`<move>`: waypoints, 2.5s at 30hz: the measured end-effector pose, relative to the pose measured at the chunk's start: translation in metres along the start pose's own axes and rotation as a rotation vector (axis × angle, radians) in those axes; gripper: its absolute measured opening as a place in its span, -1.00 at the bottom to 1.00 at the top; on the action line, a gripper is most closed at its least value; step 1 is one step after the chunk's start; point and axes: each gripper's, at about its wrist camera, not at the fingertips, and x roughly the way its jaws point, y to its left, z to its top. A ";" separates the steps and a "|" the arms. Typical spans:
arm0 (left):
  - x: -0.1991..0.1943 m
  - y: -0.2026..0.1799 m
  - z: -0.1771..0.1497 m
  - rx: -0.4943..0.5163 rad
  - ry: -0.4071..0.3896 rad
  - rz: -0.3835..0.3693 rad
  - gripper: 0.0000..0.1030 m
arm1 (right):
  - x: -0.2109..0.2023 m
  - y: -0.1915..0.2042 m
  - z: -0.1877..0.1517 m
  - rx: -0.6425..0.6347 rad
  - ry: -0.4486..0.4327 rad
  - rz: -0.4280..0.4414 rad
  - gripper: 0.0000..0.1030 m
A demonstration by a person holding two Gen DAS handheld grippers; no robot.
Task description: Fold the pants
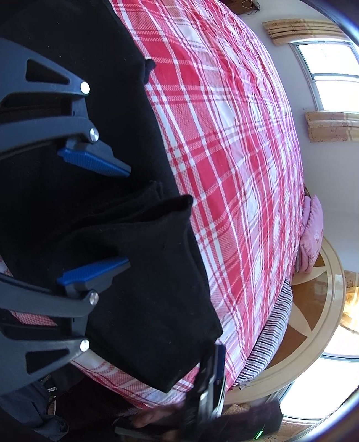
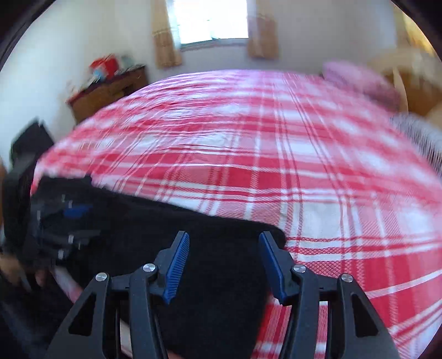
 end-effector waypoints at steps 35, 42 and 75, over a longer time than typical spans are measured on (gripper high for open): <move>-0.027 0.051 -0.009 -0.165 -0.066 0.022 0.55 | 0.023 0.143 -0.040 -0.441 0.043 0.228 -0.93; -0.021 0.031 -0.011 -0.090 -0.059 0.038 0.66 | 0.030 0.135 -0.037 -0.402 0.086 0.251 -0.91; -0.039 0.046 -0.007 -0.078 -0.066 0.113 1.00 | 0.004 0.049 -0.032 -0.017 -0.062 0.283 0.13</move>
